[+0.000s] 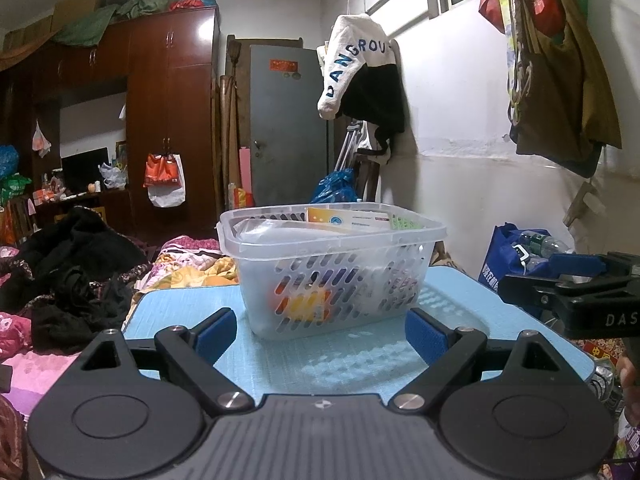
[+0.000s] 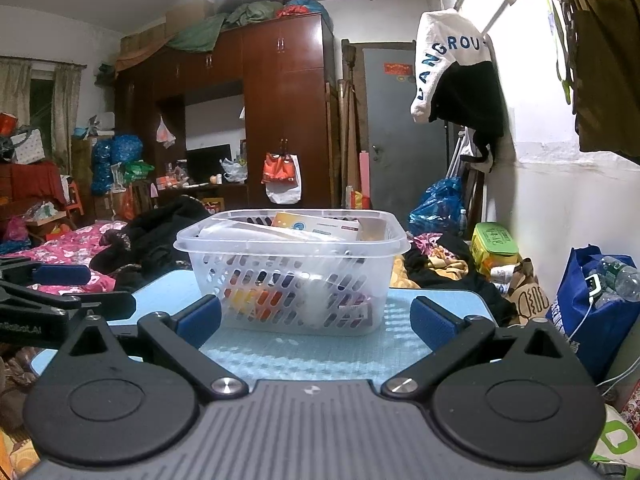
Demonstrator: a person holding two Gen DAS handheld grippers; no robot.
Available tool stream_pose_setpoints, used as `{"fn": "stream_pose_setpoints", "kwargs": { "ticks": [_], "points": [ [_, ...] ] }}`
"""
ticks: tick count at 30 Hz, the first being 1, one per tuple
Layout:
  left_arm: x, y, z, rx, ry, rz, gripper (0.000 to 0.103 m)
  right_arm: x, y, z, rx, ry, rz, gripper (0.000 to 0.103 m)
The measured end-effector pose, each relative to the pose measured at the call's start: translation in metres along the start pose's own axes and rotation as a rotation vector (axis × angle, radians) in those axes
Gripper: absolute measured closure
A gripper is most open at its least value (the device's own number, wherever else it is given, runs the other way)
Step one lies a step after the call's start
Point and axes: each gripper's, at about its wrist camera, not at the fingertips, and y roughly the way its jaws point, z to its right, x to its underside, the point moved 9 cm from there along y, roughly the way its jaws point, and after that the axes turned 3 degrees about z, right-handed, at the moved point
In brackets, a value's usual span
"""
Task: Organize objects
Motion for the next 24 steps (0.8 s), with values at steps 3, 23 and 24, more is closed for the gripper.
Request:
{"fn": "stream_pose_setpoints", "kwargs": {
  "ticks": [3, 23, 24],
  "points": [
    [-0.0002, -0.0003, -0.0001, -0.001, 0.000, 0.000, 0.010, 0.0006, 0.0001, -0.0001, 0.000, 0.001, -0.002, 0.000],
    [0.0014, 0.0020, -0.0015, -0.005, -0.002, -0.005, 0.010, 0.0047, 0.0018, -0.0010, -0.001, -0.007, -0.009, 0.000],
    [0.0015, 0.0022, -0.0015, -0.005, -0.002, -0.006, 0.010, 0.0047, 0.0018, -0.0010, -0.001, -0.007, -0.009, 0.000]
  ]
}}
